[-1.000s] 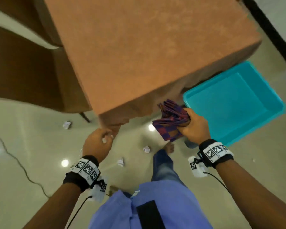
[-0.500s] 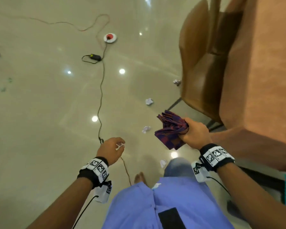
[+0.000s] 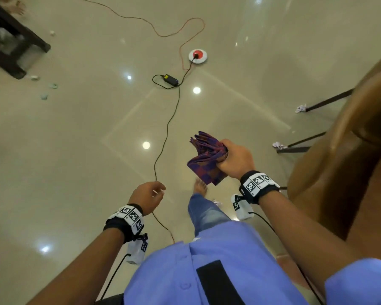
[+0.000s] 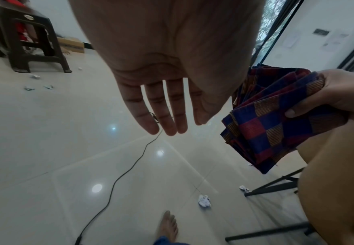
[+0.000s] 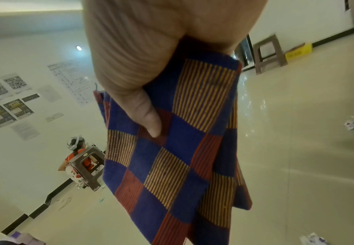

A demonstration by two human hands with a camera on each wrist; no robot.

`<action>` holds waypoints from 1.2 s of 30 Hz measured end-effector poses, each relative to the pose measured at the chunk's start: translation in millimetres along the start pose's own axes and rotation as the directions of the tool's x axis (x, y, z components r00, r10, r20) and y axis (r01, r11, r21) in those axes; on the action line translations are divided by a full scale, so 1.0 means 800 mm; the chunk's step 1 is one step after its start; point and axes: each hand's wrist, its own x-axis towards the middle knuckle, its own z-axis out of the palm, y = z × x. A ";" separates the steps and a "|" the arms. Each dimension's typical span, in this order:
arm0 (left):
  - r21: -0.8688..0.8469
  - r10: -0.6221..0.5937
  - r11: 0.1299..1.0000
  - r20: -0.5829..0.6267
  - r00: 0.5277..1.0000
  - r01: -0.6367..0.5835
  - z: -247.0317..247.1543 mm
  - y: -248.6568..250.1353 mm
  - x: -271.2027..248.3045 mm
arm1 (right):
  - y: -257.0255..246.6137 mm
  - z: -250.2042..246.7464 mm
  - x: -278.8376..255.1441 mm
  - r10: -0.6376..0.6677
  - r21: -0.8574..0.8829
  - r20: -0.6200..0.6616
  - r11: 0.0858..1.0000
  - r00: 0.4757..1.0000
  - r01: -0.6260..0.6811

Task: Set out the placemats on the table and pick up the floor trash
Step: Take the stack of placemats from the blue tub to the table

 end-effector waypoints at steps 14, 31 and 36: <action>0.139 0.226 0.963 0.066 0.972 -0.233 -0.200 0.281 0.355 | 0.055 -0.206 0.317 0.127 0.127 -0.157 0.986 0.979 -0.108; 0.032 0.762 0.325 0.584 0.281 -0.945 -0.103 0.915 0.575 | 0.304 -0.538 0.240 0.720 0.716 -0.686 0.693 0.099 -0.079; -0.047 0.731 0.059 0.683 0.011 -0.997 0.001 1.072 0.530 | 0.406 -0.568 0.135 0.803 0.820 -0.547 0.571 -0.237 0.045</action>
